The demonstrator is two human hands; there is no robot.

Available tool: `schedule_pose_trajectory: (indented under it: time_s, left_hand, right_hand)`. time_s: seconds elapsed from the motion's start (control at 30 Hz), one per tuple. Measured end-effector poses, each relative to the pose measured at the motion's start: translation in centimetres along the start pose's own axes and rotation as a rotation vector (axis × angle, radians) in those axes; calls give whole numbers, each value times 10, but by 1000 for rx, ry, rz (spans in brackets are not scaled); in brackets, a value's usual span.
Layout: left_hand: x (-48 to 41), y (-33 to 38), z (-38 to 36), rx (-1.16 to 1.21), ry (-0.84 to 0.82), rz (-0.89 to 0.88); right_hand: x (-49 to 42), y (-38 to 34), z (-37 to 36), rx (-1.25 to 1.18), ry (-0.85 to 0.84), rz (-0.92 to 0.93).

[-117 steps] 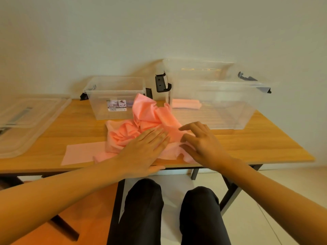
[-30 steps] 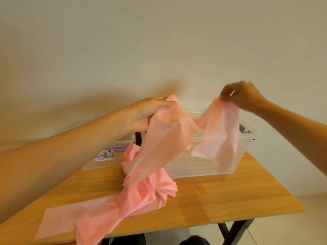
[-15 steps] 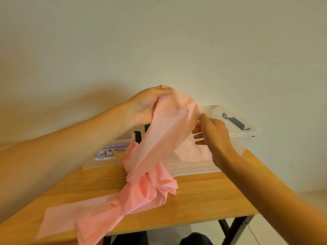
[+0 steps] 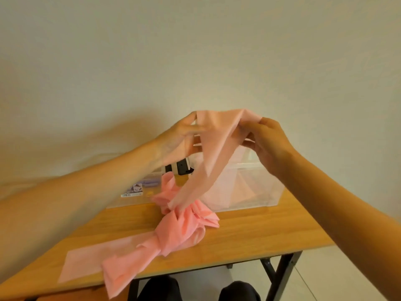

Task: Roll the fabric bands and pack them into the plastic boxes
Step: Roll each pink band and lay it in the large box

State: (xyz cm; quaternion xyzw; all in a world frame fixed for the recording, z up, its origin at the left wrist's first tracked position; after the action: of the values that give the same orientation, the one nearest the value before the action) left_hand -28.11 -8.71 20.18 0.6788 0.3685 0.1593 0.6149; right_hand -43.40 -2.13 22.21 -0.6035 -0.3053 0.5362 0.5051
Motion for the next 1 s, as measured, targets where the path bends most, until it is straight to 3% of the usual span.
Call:
schedule_pose_trajectory:
  time_s: [0.23, 0.37, 0.47, 0.63, 0.83, 1.0]
  left_hand:
    - [12, -7, -5, -268, -10, -14]
    - [15, 3, -14, -235, 19, 21]
    - [21, 0, -14, -190, 176, -15]
    - [26, 7, 2, 33, 444, -84]
    - [31, 37, 18, 119, 475, -166]
    - [48, -29, 1, 49, 405, 139]
  right_hand:
    - [-37, -46, 4, 13, -7, 32]
    - [-39, -44, 3, 128, 105, 54]
    - [-41, -43, 1, 197, 136, 50]
    - [-37, -42, -1, 278, 70, -26]
    - [-15, -11, 1, 110, -20, -121]
    - [-8, -24, 3, 138, 77, -5]
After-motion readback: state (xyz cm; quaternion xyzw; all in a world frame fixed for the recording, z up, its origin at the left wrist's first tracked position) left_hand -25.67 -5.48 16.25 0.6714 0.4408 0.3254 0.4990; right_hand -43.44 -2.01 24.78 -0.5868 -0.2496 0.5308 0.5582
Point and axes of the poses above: each hand's wrist, its own x-axis away from the middle knuckle, its own z-axis out of the back of the hand, y = z × x, the point moved 10 cm from there along -x, towards the middle knuckle, and after that the axes turned 4 degrees about x, right-handed, at the moved point
